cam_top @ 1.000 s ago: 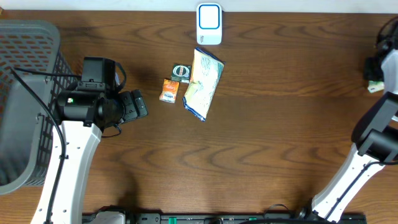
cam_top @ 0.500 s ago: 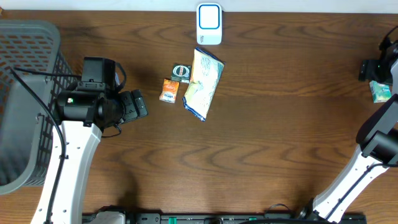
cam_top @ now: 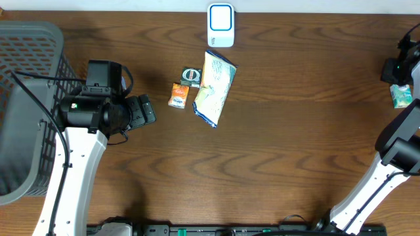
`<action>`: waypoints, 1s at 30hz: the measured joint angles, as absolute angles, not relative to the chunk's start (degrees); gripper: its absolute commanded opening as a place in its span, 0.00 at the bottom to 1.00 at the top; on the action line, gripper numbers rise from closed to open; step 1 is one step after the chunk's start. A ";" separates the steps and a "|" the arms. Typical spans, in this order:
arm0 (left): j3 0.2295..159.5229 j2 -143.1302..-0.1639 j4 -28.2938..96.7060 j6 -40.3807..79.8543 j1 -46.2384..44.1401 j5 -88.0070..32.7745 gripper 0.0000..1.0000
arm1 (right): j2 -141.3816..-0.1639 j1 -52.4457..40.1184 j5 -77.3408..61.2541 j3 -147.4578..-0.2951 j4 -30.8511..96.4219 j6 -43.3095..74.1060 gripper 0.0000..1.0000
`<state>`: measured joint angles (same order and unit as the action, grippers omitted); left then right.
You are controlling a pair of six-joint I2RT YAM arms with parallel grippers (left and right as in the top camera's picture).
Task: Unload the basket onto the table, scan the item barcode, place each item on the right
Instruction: 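Lower and release the tissue pack beside the wipes pack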
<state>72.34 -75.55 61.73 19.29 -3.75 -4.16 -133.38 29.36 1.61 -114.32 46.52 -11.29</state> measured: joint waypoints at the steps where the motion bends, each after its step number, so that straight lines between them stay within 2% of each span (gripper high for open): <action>1: 72.34 -75.55 61.73 19.29 -3.75 -4.14 0.98 | -133.69 29.36 1.52 -114.32 46.06 -11.29 0.01; 10: 72.34 -75.55 61.73 19.29 -3.75 -4.16 0.98 | -138.28 29.45 4.80 -114.30 44.05 -11.27 0.01; 30: 72.34 -75.55 61.73 19.29 -3.75 -4.16 0.97 | -138.37 34.20 7.55 -114.30 47.31 -11.27 0.01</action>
